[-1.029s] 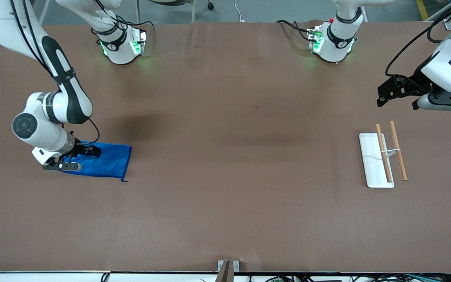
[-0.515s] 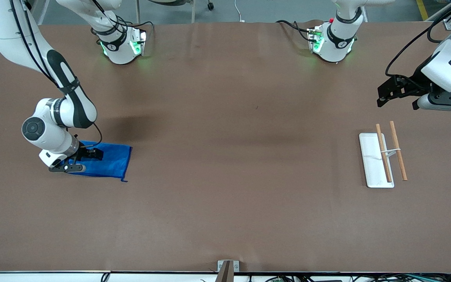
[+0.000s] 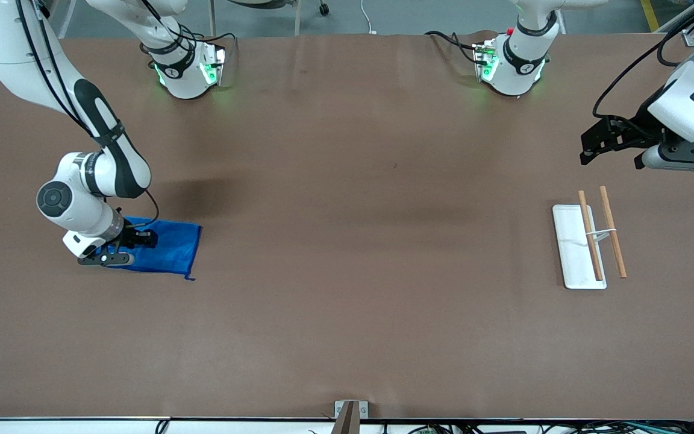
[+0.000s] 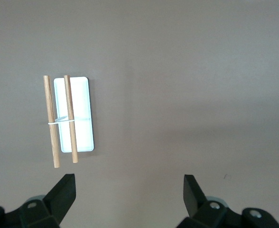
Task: Right arm passes towel to left arm to hang
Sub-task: 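Lift the blue towel with the right gripper toward the table middle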
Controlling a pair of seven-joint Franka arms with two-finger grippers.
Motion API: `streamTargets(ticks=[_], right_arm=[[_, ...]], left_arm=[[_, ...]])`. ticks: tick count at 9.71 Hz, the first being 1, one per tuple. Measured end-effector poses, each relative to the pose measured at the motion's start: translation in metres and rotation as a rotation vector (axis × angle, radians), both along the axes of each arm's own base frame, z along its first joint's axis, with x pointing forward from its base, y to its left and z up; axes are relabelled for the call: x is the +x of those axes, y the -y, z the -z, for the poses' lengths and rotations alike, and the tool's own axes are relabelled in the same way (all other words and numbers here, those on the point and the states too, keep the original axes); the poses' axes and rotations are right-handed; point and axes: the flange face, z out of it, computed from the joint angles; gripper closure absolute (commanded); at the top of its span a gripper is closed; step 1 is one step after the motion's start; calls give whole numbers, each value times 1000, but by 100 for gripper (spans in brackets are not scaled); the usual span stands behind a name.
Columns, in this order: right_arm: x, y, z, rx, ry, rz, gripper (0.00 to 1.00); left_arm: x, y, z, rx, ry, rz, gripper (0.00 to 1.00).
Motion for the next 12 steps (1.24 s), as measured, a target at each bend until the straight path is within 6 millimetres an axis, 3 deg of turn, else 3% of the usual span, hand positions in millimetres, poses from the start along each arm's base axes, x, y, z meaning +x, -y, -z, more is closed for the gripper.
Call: streamTargets(ticks=[1, 3, 6, 7, 10, 12], right_arm=[[1, 1, -1, -1, 5, 1, 94], [1, 6, -3, -2, 11, 10, 100], [7, 5, -16, -1, -53, 24, 100], [15, 1, -38, -1, -100, 22, 100], [34, -32, -133, 37, -123, 16, 100], [35, -78, -178, 82, -130, -37, 100]], left_arm=[[1, 0, -2, -1, 6, 0, 0], [3, -1, -10, -4, 24, -3, 0], [10, -18, -7, -5, 20, -34, 0], [12, -24, -4, -5, 16, -44, 0], [12, -24, -8, -5, 18, -44, 0], [8, -20, -13, -5, 23, -32, 0]])
